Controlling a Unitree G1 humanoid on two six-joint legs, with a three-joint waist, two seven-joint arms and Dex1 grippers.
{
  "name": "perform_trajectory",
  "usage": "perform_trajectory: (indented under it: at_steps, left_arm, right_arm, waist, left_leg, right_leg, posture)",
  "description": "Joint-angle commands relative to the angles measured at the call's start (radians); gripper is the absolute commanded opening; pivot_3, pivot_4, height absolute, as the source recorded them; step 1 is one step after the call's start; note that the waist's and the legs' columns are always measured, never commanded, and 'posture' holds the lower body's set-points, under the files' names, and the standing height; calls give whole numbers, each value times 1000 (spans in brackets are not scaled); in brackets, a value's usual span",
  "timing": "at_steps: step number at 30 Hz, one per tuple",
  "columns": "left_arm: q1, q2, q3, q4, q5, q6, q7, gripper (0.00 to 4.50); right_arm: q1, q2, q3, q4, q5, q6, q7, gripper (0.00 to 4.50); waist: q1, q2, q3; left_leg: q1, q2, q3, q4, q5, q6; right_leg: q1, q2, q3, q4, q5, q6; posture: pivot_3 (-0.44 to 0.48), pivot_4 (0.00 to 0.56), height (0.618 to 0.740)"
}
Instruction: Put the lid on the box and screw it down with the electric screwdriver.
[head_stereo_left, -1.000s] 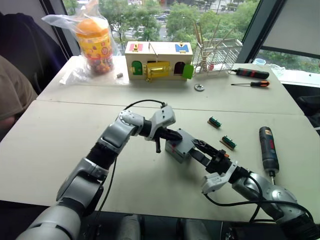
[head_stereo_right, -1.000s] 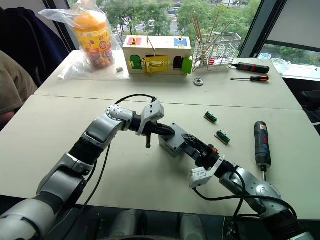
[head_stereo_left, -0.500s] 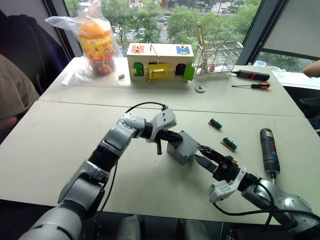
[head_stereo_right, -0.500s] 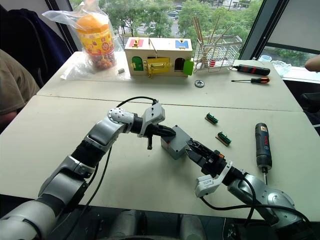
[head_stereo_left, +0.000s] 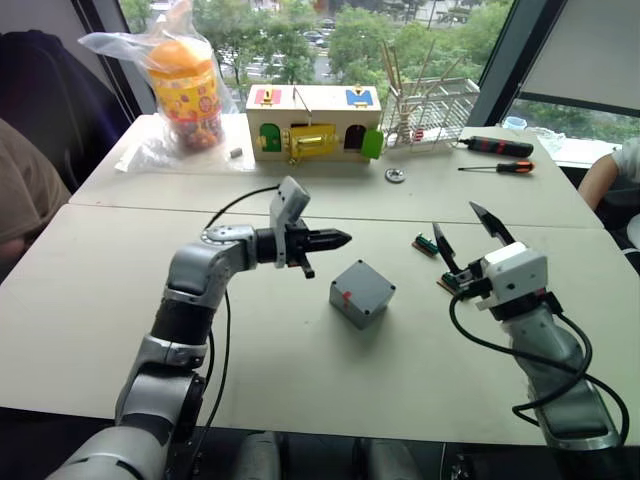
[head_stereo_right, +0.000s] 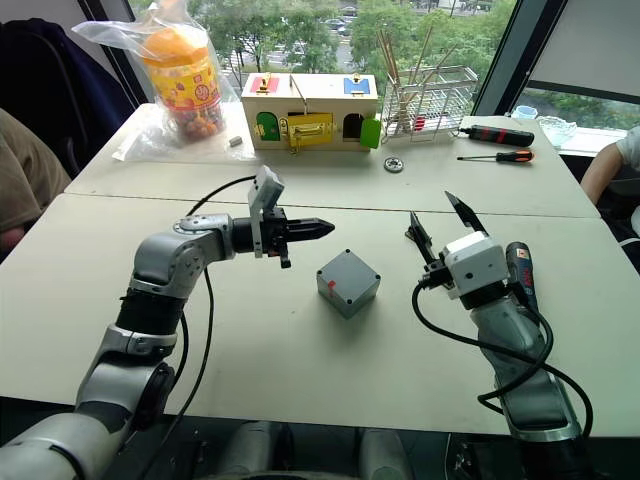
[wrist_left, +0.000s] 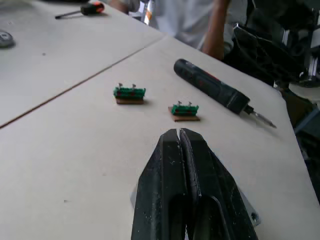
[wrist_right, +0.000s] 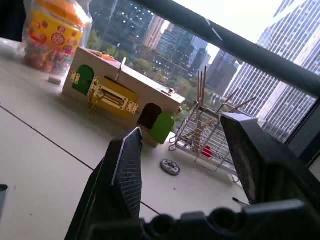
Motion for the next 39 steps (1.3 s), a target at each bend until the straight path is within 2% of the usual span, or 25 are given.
perform_trajectory:
  at_steps: [1,3,7,9,12,15,19,24,27,34,39]
  left_arm:
    - [12,19,55,-89,-45,47,66,0]
    - [31,26,55,-128,-59,66,84,0]
    - [103,34,23,-216,-69,53,94,0]
    - [130,29,-5,-224,-55,22,98,0]
    - [126,-2,-36,-170,-27,-39,116,0]
    - [106,-19,-71,-101,21,-105,132,0]
    - [78,-9,-89,-49,53,-157,125,0]
    - [13,39,-131,93,176,-264,148,0]
    - [11,63,-136,173,196,-299,114,0]
    - [20,28,-154,270,190,-324,25,0]
    - [8,2,-189,304,202,-337,-36,0]
  right_arm:
    - [-57,49,-3,-79,182,165,55,1192]
    - [-78,70,-8,-111,270,245,78,76]
    - [-48,120,-59,-170,473,381,90,76]
    - [-39,108,-78,-168,547,427,132,76]
    - [-74,60,-80,-110,605,472,234,76]
    - [-91,20,-89,-67,617,516,270,76]
    - [-72,13,-109,-93,626,562,236,76]
    - [-121,-9,-95,-118,591,692,124,76]
    - [-119,-49,-180,-178,706,815,100,76]
    - [13,-114,-278,-309,930,963,105,76]
    - [132,-153,-194,-311,841,959,119,76]
  waist:
    - [5,0,0]
    - [6,1,0]
    - [5,1,0]
    - [5,1,0]
    - [5,1,1]
    - [5,1,1]
    - [5,1,1]
    - [4,2,1]
    - [5,2,2]
    - [6,1,2]
    - [5,1,2]
  left_leg:
    - [-1,0,0,0,0,0]
    - [-3,-1,0,0,0,0]
    - [-6,-2,0,1,0,1]
    - [-7,-2,0,1,0,1]
    - [-7,-3,0,1,-3,5]
    - [-7,-5,0,1,-3,6]
    - [-10,-4,0,0,-3,6]
    - [-10,-4,0,1,-3,5]
    - [-10,-4,0,0,-3,5]
    - [-12,-4,1,0,-3,6]
    - [-11,-4,0,1,-3,6]
  right_leg:
    - [-1,0,0,0,0,0]
    - [-2,-1,0,0,0,0]
    - [-4,-2,0,0,0,0]
    - [-5,-3,0,0,0,0]
    - [-5,-3,0,0,0,0]
    - [-5,-2,0,0,0,0]
    - [-9,-1,0,0,0,0]
    - [-10,0,0,0,0,0]
    - [-10,0,0,0,0,0]
    - [-11,-1,0,-2,0,0]
    - [-10,-1,0,-1,0,0]
  posture:
    - [0,150,708]
    - [0,150,708]
    - [0,150,708]
    - [0,150,708]
    - [0,150,708]
    - [0,150,708]
    - [0,150,708]
    - [0,150,708]
    - [0,150,708]
    - [0,150,708]
    - [0,150,708]
